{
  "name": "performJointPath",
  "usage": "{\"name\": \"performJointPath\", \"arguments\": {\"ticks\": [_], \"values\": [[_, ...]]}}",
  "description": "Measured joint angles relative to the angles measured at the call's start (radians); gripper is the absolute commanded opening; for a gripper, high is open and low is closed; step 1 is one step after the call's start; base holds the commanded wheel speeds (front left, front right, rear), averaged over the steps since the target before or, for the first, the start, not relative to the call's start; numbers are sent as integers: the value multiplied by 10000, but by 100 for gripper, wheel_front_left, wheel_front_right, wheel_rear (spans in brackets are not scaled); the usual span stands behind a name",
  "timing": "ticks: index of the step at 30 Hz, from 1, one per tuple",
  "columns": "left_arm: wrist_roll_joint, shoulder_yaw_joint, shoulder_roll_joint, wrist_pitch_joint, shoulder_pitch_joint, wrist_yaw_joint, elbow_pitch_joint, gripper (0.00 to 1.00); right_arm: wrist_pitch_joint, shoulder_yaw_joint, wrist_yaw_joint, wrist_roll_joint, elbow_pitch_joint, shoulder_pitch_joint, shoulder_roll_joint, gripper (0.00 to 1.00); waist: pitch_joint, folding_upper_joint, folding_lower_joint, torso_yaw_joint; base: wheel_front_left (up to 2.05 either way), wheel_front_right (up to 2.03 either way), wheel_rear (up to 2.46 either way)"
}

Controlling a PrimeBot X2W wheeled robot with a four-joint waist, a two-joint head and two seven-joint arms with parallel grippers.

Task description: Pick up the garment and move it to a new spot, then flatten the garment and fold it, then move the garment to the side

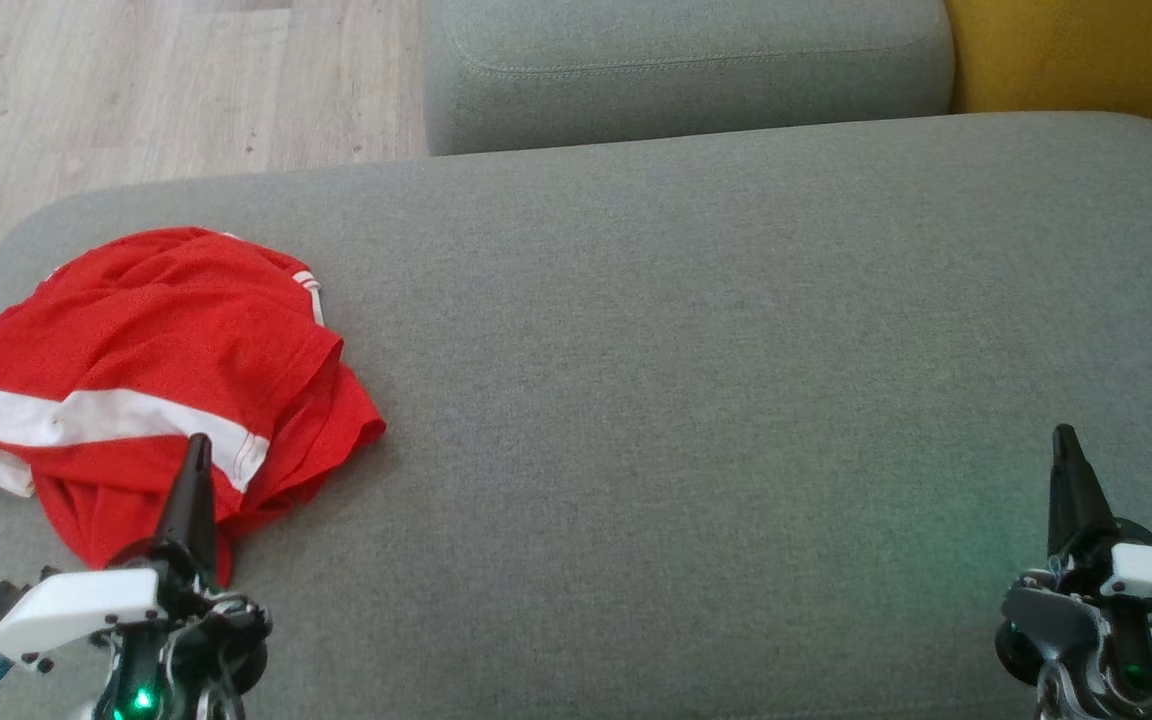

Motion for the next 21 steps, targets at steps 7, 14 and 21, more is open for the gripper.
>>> {"name": "performJointPath", "arguments": {"ticks": [7,14,21], "values": [[0,0,0,2,0,0,0,0,0,0,0,0,0,0,0,0,0,0,0,0,0,0,0],[0,0,0,2,0,0,0,0,0,0,0,0,0,0,0,0,0,0,0,0,0,0,0],[-4,-27,-52,-13,259,19,443,100,-2,21,0,0,451,198,36,100,1,0,0,0,0,0,0]]}}
